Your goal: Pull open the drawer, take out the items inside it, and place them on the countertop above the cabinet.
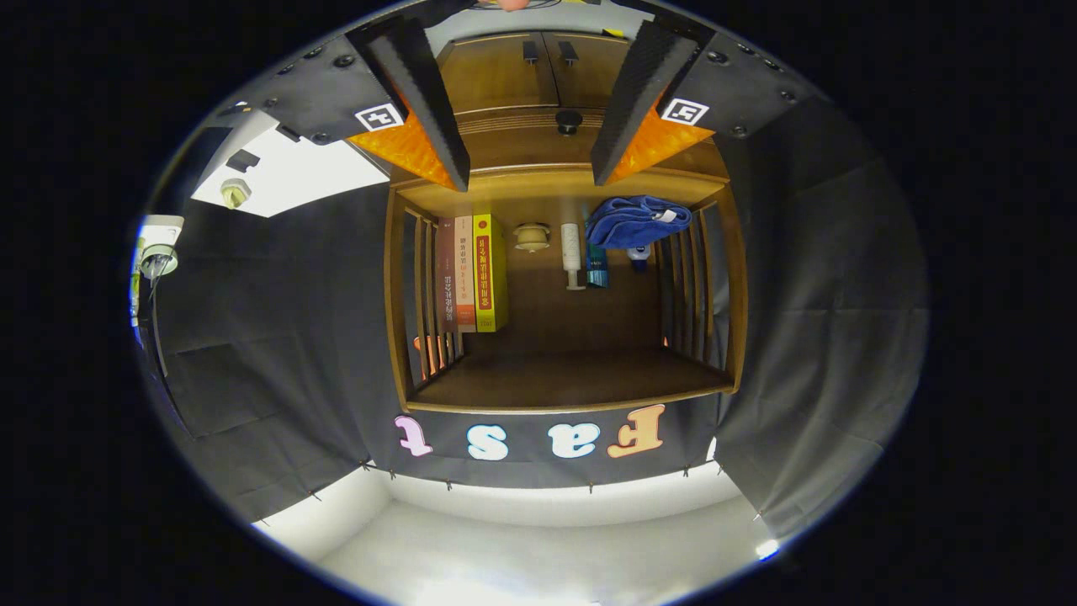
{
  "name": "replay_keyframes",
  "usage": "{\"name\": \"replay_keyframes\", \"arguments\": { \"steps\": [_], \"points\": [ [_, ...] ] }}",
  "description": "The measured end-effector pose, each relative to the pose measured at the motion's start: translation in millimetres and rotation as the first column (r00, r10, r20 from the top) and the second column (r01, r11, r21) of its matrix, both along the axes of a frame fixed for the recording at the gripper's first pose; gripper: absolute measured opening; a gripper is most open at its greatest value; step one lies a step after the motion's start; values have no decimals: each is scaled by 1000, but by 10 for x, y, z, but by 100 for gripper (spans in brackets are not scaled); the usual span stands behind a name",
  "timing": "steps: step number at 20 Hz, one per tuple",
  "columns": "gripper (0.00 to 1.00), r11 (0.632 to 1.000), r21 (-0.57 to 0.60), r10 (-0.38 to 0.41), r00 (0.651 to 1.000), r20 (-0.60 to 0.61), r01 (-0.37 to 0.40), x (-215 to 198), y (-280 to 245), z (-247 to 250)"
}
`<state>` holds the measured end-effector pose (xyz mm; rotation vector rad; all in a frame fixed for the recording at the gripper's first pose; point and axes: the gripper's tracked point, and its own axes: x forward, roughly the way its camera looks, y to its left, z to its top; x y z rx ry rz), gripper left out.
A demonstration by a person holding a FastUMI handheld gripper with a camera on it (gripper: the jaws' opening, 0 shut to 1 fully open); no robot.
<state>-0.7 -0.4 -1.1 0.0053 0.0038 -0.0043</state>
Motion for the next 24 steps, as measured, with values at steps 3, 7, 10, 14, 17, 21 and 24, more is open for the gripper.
{"name": "replay_keyframes", "arguments": {
  "steps": [3, 7, 10, 14, 17, 21, 24],
  "points": [
    [95, 1000, -1, 1, 1000, 0, -1, -5, 8, -8],
    [95, 1000, -1, 2, 1000, 2, -2, -9, 17, 4],
    [95, 1000, 0, 4, 1000, 2, -4, -19, 26, 6],
    [95, 1000, -2, 3, 1000, 5, -3, -20, 21, 8],
    [95, 1000, 0, 5, 1000, 5, -5, -9, 17, 12],
    [95, 1000, 4, -3, 1000, 6, 3, 44, -53, -13],
    [95, 1000, 18, 3, 1000, 19, -4, 92, -55, -23]
  ]
}}
